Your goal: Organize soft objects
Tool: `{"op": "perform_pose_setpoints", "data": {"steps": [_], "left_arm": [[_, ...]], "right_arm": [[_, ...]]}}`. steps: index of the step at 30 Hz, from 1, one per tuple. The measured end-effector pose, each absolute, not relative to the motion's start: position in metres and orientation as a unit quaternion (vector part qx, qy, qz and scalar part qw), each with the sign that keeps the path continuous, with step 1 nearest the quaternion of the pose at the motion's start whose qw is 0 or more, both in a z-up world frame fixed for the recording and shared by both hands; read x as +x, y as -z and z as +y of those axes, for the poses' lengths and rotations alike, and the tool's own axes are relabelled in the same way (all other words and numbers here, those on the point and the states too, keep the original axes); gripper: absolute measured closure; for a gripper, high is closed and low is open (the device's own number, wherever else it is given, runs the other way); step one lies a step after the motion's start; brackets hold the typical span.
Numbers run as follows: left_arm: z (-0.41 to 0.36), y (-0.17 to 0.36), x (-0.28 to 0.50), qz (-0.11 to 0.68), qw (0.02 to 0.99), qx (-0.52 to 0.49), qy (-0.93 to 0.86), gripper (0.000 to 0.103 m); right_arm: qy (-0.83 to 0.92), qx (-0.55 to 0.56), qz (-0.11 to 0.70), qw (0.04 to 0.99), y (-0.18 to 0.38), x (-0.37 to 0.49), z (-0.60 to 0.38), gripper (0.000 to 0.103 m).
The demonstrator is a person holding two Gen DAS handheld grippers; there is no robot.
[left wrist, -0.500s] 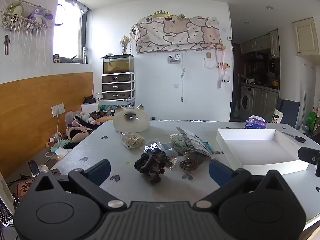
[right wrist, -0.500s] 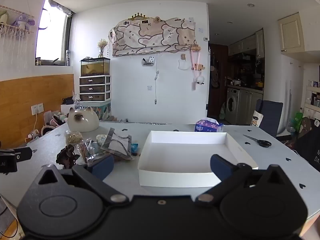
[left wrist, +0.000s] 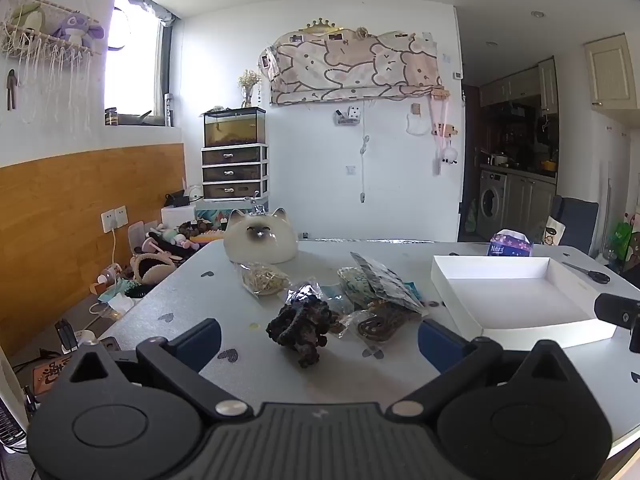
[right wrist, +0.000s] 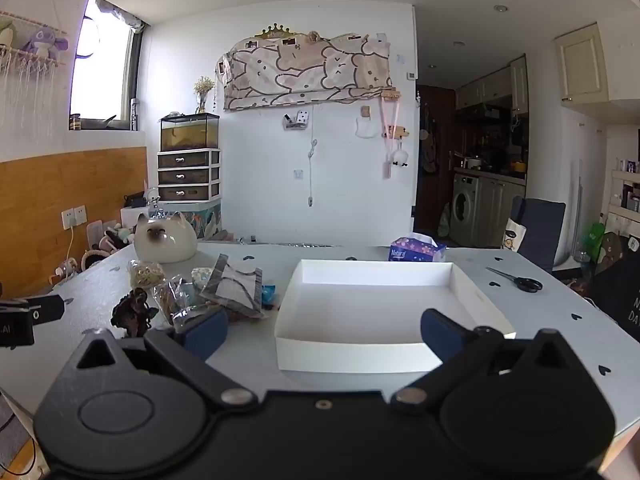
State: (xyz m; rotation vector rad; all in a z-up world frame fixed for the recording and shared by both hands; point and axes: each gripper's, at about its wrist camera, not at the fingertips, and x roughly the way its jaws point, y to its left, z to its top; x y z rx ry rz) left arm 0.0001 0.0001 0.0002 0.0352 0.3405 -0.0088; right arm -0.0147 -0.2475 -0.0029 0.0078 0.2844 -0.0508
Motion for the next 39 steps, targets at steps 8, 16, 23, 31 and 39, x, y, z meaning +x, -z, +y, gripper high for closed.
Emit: {"op": "perform_pose_setpoints", "data": {"steps": [8, 16, 23, 31, 39], "left_arm": [[0.0002, -0.0002, -0.0001, 0.169, 0.985, 0.018, 0.004, 0.0], [0.0, -0.0002, 0.0001, 0.17, 0.985, 0.018, 0.003, 0.0], [0.0002, -0.0003, 0.0002, 0.17, 0.985, 0.018, 0.004, 0.0], [0.0001, -0.0004, 0.0002, 0.17, 0.985, 0.018, 0.004, 0.0], [-0.0032, 0.0017, 0.0028, 0.171, 0.985, 0.018, 0.003, 0.0]], "right_arm": [[0.025, 0.005, 0.143, 0.989, 0.0033, -0.0142, -0.2475, 0.0], [0.025, 0.005, 0.144, 0.989, 0.0038, -0.0139, -0.2471, 0.0], [0.025, 0.005, 0.144, 0.989, 0.0043, -0.0138, -0.2467, 0.0], [0.025, 0.004, 0.145, 0.989, 0.0043, -0.0132, -0.2463, 0.0], [0.025, 0.004, 0.146, 0.989, 0.0035, -0.0138, -0.2463, 0.0]]}}
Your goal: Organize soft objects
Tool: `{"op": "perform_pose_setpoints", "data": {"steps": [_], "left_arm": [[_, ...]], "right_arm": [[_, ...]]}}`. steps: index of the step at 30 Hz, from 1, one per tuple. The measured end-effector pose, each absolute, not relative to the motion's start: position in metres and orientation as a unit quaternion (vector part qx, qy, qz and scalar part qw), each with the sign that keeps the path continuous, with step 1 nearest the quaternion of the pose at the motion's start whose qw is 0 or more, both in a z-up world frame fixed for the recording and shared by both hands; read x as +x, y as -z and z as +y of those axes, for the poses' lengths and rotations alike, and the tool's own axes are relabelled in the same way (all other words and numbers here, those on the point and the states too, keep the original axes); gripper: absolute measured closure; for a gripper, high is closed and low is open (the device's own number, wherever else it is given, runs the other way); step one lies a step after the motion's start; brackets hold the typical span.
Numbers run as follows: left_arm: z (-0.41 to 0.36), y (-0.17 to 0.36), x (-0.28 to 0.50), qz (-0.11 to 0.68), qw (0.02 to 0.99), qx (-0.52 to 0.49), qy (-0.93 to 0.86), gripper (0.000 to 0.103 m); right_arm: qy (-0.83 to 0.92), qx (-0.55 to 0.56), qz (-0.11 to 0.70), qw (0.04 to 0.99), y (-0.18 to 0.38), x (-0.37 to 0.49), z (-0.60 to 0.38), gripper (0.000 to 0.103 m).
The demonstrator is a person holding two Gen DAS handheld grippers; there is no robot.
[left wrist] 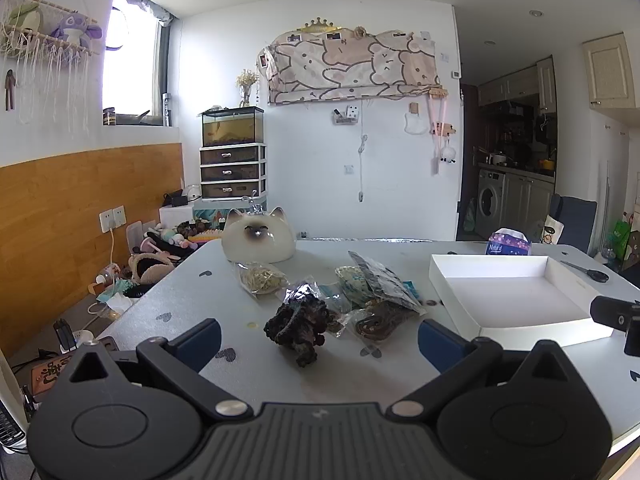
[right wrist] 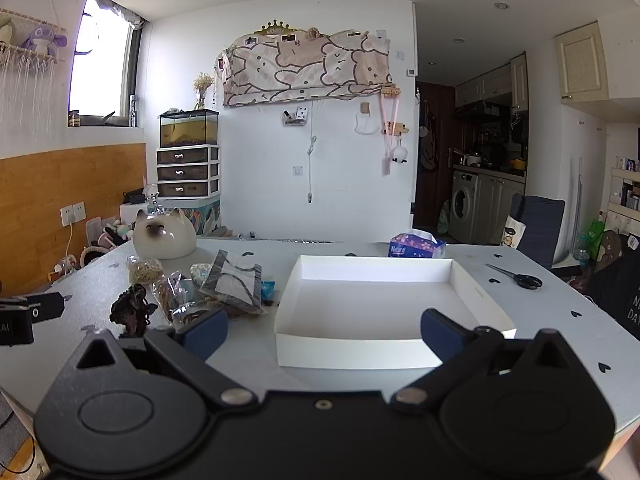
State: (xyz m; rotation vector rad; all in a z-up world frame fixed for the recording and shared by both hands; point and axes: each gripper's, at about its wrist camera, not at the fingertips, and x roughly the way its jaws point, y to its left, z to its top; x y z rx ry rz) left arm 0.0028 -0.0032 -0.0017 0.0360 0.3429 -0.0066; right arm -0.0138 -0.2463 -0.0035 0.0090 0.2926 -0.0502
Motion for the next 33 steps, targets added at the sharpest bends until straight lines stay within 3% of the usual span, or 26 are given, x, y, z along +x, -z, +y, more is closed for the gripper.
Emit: {"op": "perform_pose_setpoints", "data": {"steps": [33], "left_arm": [[-0.0085, 0.0002, 0.0029, 0.171, 0.985, 0.018, 0.003, 0.0]], "right_arm": [[0.024, 0.005, 0.149, 0.989, 0.0042, -0.0124, -0.2453, 0.0]]}}
